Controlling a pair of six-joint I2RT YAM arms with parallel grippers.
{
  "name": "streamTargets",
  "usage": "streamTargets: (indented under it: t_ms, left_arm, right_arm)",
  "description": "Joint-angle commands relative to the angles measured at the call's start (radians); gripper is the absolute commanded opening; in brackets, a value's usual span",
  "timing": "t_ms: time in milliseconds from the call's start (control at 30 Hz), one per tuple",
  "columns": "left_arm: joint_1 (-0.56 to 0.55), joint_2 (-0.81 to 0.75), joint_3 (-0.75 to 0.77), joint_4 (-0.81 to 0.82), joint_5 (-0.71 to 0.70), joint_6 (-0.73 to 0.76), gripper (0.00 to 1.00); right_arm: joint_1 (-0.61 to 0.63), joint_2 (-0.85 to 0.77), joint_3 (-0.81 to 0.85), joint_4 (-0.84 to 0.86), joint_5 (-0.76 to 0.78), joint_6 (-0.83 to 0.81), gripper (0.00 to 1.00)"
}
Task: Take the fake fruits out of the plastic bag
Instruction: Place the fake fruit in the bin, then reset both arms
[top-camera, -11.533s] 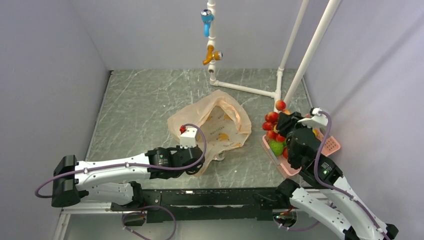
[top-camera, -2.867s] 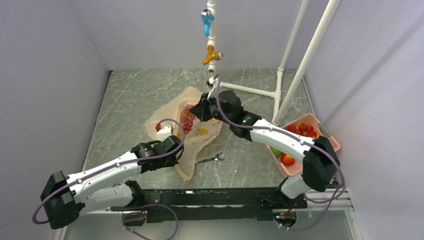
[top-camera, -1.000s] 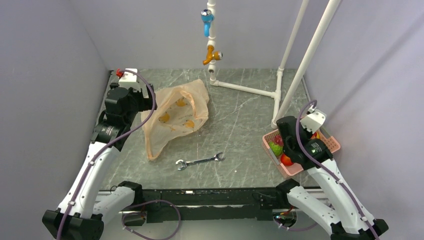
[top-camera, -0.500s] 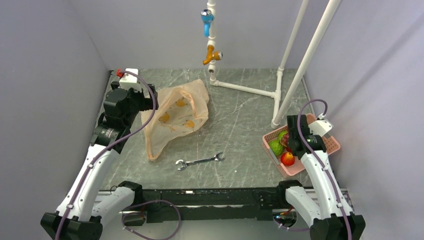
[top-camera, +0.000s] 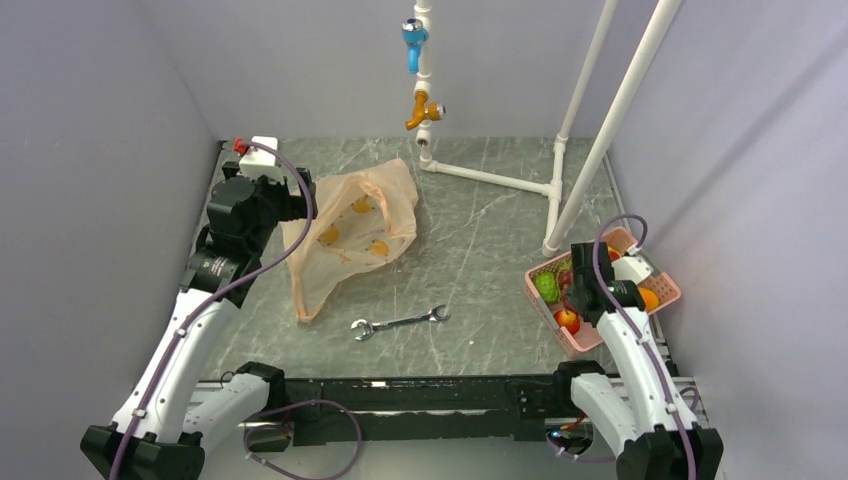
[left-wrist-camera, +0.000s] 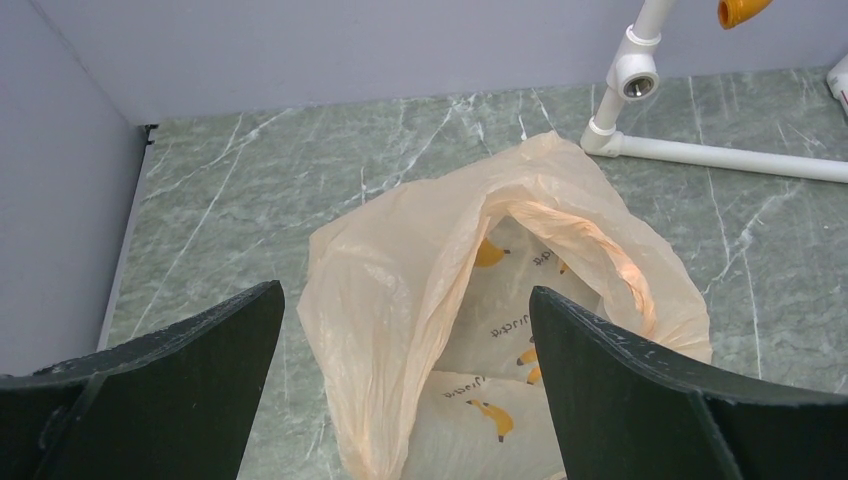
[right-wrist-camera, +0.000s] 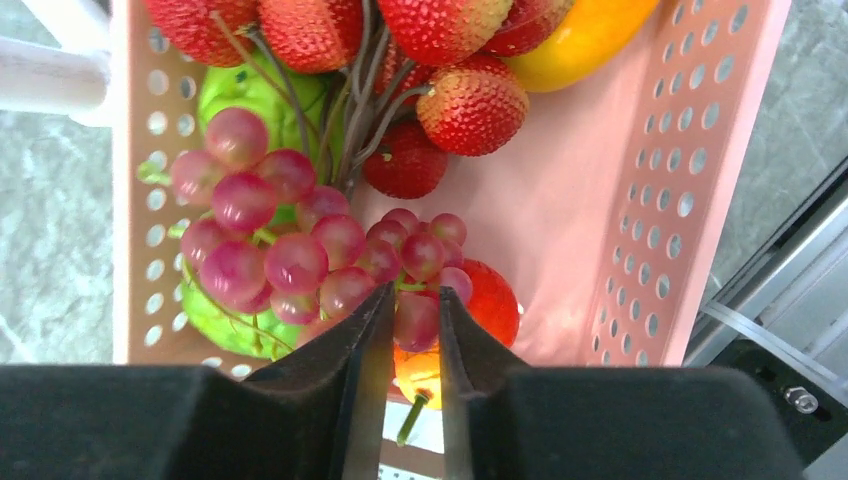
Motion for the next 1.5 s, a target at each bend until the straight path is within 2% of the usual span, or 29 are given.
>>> streamTargets:
  t_ms: [0, 67, 133, 200, 367, 600, 700, 867, 933, 967, 1200, 1467]
  left_arm:
    - [-0.002, -0.014, -0.001, 0.043, 0.014, 0.008, 0.99]
    - [-0.005, -0.023, -0.011, 0.052, 0.005, 0.015, 0.99]
    - [-0.013, -0.027, -0.017, 0.055, -0.008, 0.021, 0.99]
    - [-0.028, -0.026, -0.017, 0.053, -0.024, 0.030, 0.99]
    - [-0.066, -0.035, -0.022, 0.054, -0.053, 0.028, 0.99]
    - [-0.118, -0.103, -0.058, 0.088, -0.056, -0.001, 0.99]
    - [-0.153, -0.157, -0.073, 0.098, -0.042, -0.032, 0.99]
    - [-0.154, -0.262, 0.009, -0.032, 0.085, -0.165, 0.99]
    - [-0.154, -0.314, 0.043, -0.064, 0.118, -0.199, 0.99]
    - [-0.154, -0.341, 0.058, -0.081, 0.128, -0.210, 0.99]
    - [-0.154, -0.498, 0.098, -0.185, 0.082, -0.245, 0.99]
    - [-0.155, -0.563, 0.140, -0.262, 0.041, -0.239, 0.99]
  right_arm:
    - [-0.004, -0.083, 0.041, 0.026, -0.039, -0.033, 0.28]
    - [-0.004, -0.097, 0.081, 0.008, -0.033, -0.053, 0.32]
    - [-0.002, -0.104, 0.120, -0.006, -0.027, -0.083, 0.46]
    - [-0.002, -0.113, 0.151, -0.013, -0.036, -0.114, 0.55]
    - [0.003, -0.160, 0.185, 0.069, -0.188, -0.271, 0.61]
    - [0.021, -0.161, 0.242, 0.174, -0.625, -0.477, 0.67]
    - [0.022, -0.179, 0.286, 0.192, -0.693, -0.531, 0.70]
    - [0.022, -0.251, 0.368, 0.208, -0.606, -0.542, 0.77]
    - [0.022, -0.283, 0.393, 0.209, -0.520, -0.522, 0.95]
    - [0.023, -0.295, 0.408, 0.201, -0.467, -0.513, 0.99]
    - [0.052, -0.257, 0.584, 0.085, -0.210, -0.535, 1.00]
    - [0.082, -0.255, 0.647, 0.075, -0.129, -0.548, 1.00]
